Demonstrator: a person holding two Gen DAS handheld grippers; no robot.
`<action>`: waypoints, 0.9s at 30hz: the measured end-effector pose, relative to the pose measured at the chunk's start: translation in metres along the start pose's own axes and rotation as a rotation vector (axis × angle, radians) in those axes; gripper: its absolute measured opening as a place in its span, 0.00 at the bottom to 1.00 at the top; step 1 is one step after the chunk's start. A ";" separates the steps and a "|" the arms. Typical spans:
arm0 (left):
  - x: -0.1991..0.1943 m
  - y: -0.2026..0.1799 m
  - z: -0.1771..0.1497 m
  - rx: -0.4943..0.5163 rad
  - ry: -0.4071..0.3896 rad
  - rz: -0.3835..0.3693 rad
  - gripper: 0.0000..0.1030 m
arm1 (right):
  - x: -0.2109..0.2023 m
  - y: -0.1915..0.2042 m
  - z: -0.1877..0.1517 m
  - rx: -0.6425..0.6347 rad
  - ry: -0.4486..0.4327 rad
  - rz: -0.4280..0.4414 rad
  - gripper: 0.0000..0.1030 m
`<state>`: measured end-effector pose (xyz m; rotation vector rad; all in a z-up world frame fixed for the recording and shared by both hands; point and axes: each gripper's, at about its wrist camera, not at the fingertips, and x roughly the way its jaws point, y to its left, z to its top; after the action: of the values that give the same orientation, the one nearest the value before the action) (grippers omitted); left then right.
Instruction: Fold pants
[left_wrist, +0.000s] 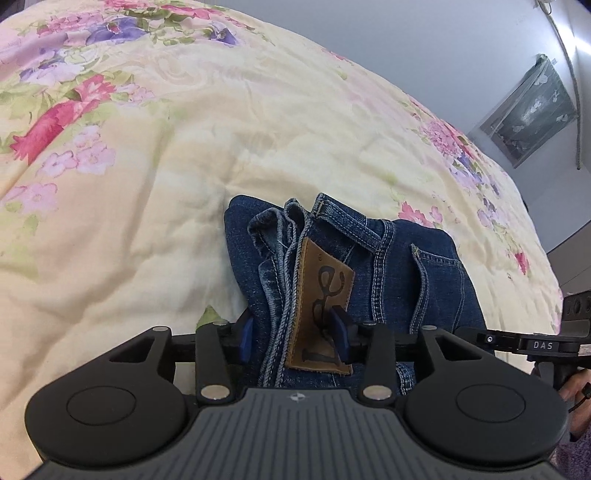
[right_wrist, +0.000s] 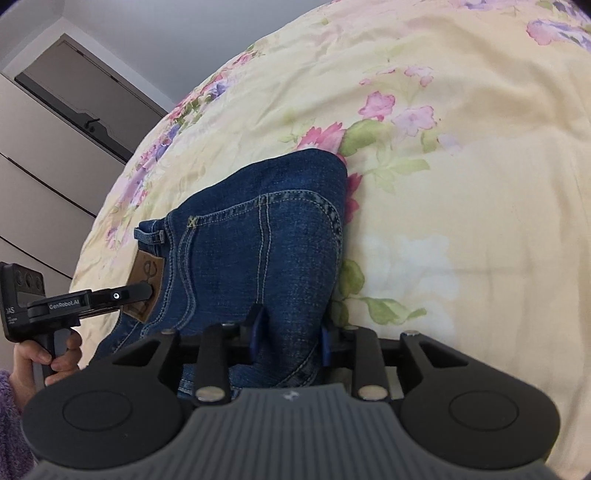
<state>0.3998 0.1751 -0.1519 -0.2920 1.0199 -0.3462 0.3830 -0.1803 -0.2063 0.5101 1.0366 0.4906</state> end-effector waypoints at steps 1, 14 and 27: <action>-0.004 -0.006 0.000 0.014 -0.003 0.029 0.48 | -0.002 0.004 0.002 -0.006 0.005 -0.020 0.30; -0.146 -0.098 -0.013 0.245 -0.158 0.273 0.43 | -0.119 0.097 -0.013 -0.280 -0.149 -0.186 0.56; -0.254 -0.179 -0.103 0.450 -0.311 0.496 0.60 | -0.245 0.188 -0.152 -0.619 -0.419 -0.253 0.70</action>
<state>0.1631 0.1097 0.0649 0.3061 0.6543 -0.0670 0.1165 -0.1558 0.0104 -0.0749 0.4943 0.4269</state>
